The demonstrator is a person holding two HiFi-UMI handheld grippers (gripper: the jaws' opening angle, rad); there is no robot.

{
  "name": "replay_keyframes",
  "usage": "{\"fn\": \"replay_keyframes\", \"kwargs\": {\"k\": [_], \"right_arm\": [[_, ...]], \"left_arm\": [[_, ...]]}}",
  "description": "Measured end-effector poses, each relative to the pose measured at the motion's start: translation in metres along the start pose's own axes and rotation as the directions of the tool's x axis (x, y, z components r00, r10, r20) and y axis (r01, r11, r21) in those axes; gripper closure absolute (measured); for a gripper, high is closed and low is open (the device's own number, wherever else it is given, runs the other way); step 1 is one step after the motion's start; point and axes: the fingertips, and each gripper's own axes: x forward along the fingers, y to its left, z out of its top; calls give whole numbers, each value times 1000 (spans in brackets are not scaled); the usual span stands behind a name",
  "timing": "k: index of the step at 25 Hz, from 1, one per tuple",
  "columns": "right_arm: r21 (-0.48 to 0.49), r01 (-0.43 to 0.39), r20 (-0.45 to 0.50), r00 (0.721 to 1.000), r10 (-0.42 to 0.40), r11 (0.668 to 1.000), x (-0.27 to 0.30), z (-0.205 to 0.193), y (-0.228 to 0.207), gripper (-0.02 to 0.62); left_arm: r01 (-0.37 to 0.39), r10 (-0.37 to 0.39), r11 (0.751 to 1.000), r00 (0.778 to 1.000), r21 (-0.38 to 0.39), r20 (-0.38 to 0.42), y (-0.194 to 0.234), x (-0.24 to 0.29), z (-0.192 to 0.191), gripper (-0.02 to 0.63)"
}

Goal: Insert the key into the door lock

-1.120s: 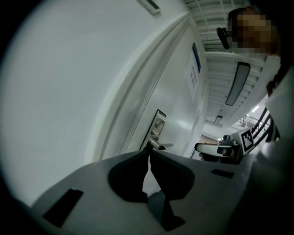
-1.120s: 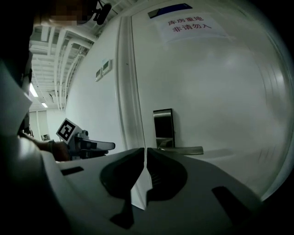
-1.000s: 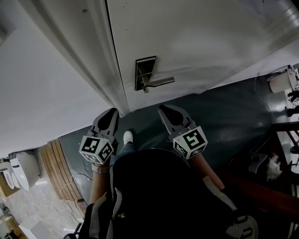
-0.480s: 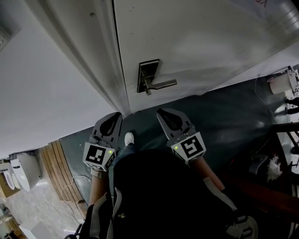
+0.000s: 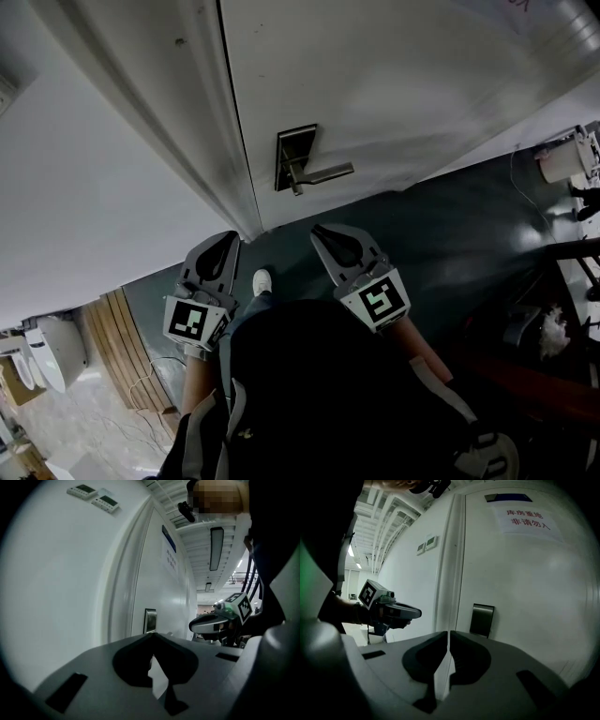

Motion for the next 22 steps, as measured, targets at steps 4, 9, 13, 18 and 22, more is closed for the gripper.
{"fn": "replay_keyframes", "kwargs": {"k": [4,9,13,18,22], "right_arm": [[2,8,-3,1000,-8,1000,0,0,-1,568],[22,17,3,1000,-17,1000,-1,-2,-3,568],[42,25,2,1000,-25,999,0,-5,-3,568],[49,29,3,1000,-29,998,-1,-8,-5,568],[59,18,4,1000,-18,998,-1,-7,-3,568]], "left_arm": [[9,-9,1000,1000,-17,-9,1,0,-4,598],[33,-34,999,999,-39,-27,-5,2,-6,598],[35,-35,998,999,-59,3,0,1,-8,598],[27,-27,997,1000,-78,0,1,0,-9,598],[28,-28,994,1000,-109,2,2,-1,-13,598]]}}
